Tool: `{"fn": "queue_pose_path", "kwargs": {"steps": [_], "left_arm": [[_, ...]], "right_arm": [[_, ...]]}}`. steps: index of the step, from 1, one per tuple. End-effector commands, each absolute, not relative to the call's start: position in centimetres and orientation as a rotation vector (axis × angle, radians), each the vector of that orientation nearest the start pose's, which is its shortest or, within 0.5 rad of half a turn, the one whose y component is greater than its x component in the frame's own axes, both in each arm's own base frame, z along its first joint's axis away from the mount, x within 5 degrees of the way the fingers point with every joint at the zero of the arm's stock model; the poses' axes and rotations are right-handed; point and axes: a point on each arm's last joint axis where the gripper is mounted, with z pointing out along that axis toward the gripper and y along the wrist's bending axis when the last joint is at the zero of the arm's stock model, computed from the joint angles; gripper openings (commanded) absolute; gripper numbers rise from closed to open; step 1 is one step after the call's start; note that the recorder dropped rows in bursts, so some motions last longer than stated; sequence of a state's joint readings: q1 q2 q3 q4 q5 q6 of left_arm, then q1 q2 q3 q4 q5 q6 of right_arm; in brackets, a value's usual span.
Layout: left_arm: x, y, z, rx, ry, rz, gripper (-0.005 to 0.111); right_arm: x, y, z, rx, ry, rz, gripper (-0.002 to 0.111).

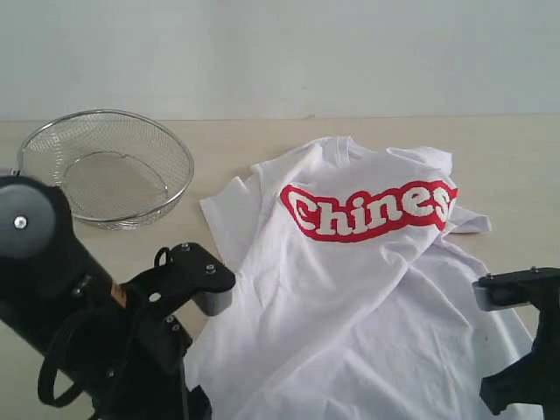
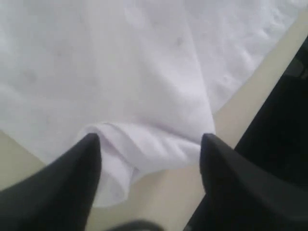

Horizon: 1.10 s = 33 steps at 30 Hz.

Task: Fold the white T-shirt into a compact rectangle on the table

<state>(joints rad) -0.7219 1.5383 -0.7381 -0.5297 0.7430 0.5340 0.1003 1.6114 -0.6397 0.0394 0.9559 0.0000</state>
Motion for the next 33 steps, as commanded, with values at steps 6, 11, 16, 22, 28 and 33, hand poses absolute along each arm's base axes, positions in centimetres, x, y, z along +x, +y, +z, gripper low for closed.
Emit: {"fn": "queue_pose_path", "kwargs": {"steps": [6,11,16,22,28,33], "left_arm": [[20.6,-20.3,20.3,1.203,2.472,-0.419,0.012],[21.4,-20.8,18.7,1.183,2.486,-0.403,0.004],[21.6,-21.1,15.5,1.226,2.605,-0.379,0.004],[21.8,-21.0,13.0,1.201,2.714,-0.356,0.004],[22.9,-19.0,12.4,1.074,2.849,-0.349,0.004],[23.2,-18.2,12.4,1.027,2.891,-0.361,0.004]], "right_arm": [[19.9,1.8,12.1,-0.148,3.500,-0.082,0.000],[19.8,1.6,12.1,-0.154,3.507,-0.119,0.000],[19.9,1.6,12.1,-0.154,3.496,-0.117,0.000],[20.1,1.6,12.0,-0.156,3.479,-0.115,0.000],[20.5,1.4,11.9,-0.102,3.424,-0.173,0.000],[20.6,1.3,11.8,-0.094,3.427,-0.195,0.000]]}}
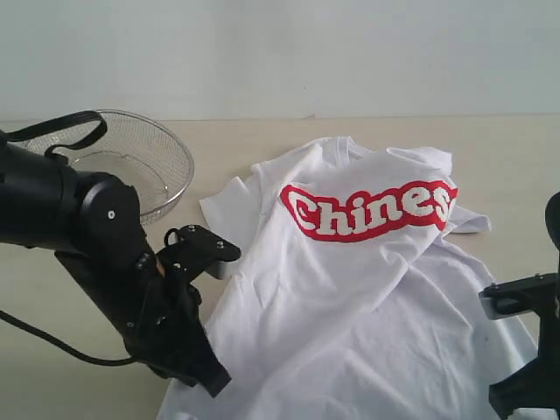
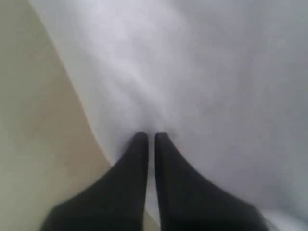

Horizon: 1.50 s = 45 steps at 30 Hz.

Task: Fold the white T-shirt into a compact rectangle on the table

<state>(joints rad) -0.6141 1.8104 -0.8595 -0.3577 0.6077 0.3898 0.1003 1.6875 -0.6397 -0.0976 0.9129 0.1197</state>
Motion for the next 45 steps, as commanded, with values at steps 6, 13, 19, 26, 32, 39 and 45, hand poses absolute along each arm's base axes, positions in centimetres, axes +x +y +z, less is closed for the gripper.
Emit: {"fn": "queue_pose_path", "kwargs": {"steps": [6,13,19,26,32,39,45], "left_arm": [[23.2,-18.4,12.0,1.049,2.889,-0.392,0.004],[23.1,-18.3,10.4,1.056,2.944,-0.375,0.004],[24.7,-15.9,10.3,0.875,3.010,-0.379,0.004],[25.2,-14.9,11.1,0.825,3.004,-0.536,0.004],[24.5,-15.9,15.4,0.896,2.827,-0.749,0.004],[24.5,-16.0,14.4,0.901,2.868,-0.755,0.004],[23.2,-17.3,12.9,1.019,2.918,-0.774,0.004]], "right_arm": [[20.4,1.3,9.6,-0.105,3.534,-0.218,0.000],[20.3,1.0,8.4,-0.141,3.580,-0.275,0.000],[20.2,0.0,8.7,-0.147,3.579,-0.482,0.000],[21.0,-1.7,9.5,0.069,3.589,-0.488,0.000],[21.8,-0.2,15.1,0.031,3.347,-0.132,0.000],[23.8,2.0,15.8,0.012,3.189,0.254,0.000],[26.9,2.0,15.3,-0.030,3.169,0.258,0.000]]}}
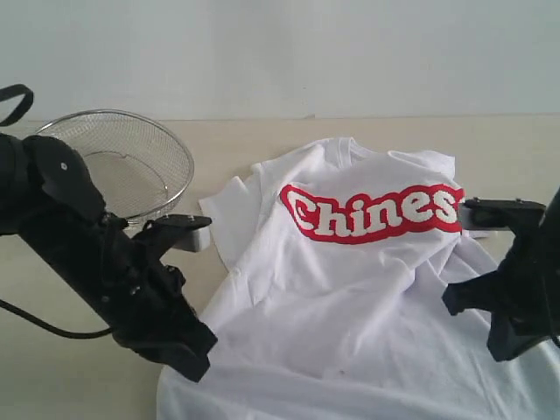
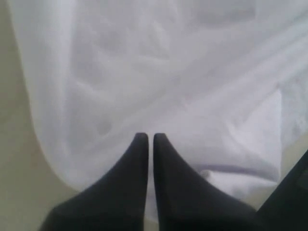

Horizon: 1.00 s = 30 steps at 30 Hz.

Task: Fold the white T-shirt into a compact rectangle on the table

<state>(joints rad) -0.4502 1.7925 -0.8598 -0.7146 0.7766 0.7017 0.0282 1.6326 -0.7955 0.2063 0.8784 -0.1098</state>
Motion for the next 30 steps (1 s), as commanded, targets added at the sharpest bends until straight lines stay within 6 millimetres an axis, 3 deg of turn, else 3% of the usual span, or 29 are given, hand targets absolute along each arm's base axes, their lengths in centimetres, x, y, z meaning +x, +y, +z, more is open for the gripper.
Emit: {"fn": "queue_pose_path", "kwargs": {"steps": [1,11,14,17,22,26,30], "left_arm": [[23.0,-17.4,12.7,1.033,2.924,-0.774,0.004],[19.6,-16.5,11.5,1.099,3.086,-0.878,0.004],[17.9,-16.3,11.7,1.162,3.080,-1.040,0.004],[16.2,-16.1,12.6,1.155,3.036,-1.206,0.004],[13.9,-14.5,13.2,1.191,3.082,-1.145,0.004],[15.1,-14.7,14.9,1.077,2.923,-1.003,0.004],[18.3,-14.9,15.5,0.844,2.772,-0.743,0.004]], "right_arm": [[27.5,2.1,15.2,-0.031,3.169,0.259,0.000],[31.1,2.1,11.6,-0.099,3.241,0.267,0.000],[31.7,2.1,10.8,-0.100,3.250,0.266,0.000],[32.3,2.1,10.7,-0.109,3.232,0.260,0.000],[32.7,2.1,11.0,-0.125,3.229,0.251,0.000],[32.5,2.0,11.0,-0.138,3.248,0.246,0.000],[32.5,1.7,11.0,-0.148,3.258,0.183,0.000]]}}
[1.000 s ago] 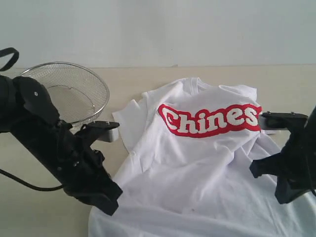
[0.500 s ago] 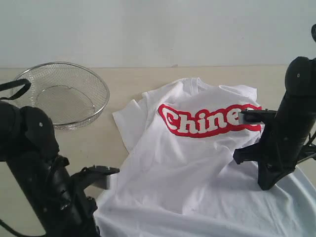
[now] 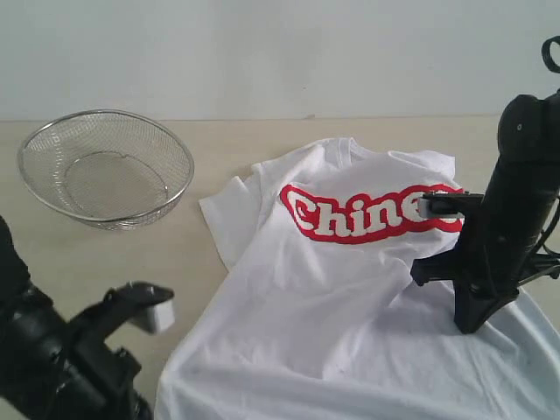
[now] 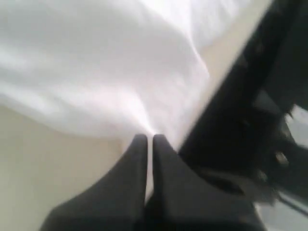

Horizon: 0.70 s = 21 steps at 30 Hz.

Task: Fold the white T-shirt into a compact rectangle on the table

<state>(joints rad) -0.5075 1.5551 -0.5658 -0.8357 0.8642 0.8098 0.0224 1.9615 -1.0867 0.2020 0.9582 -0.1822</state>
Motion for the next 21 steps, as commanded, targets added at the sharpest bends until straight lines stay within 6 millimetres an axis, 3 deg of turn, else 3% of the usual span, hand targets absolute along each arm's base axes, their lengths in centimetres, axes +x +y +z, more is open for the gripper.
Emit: {"fn": "queue_pose_path", "kwargs": {"steps": [1,6,13,16,19,21], "left_arm": [[18.9,-15.0,15.4,0.826,2.759,-0.722,0.004],[21.2,-16.2,14.5,0.821,2.775,-0.713,0.004],[24.2,-17.8,13.1,0.801,2.784,-0.701,0.004],[25.1,-18.3,14.3,0.842,2.708,-0.702,0.004],[27.1,-18.3,16.6,0.799,2.582,-0.634,0.004],[28.9,-17.9,18.1,0.737,2.500,-0.586,0.004]], "right_arm": [[32.5,1.5,11.0,-0.127,3.265,0.142,0.000],[32.4,0.2,11.0,-0.076,3.276,-0.089,0.000],[32.6,-0.2,11.3,-0.088,3.248,-0.147,0.000],[32.9,0.6,13.6,-0.070,3.139,0.000,0.000],[33.0,1.5,17.7,-0.039,2.967,0.151,0.000],[32.8,1.6,20.3,-0.044,2.879,0.159,0.000]]}}
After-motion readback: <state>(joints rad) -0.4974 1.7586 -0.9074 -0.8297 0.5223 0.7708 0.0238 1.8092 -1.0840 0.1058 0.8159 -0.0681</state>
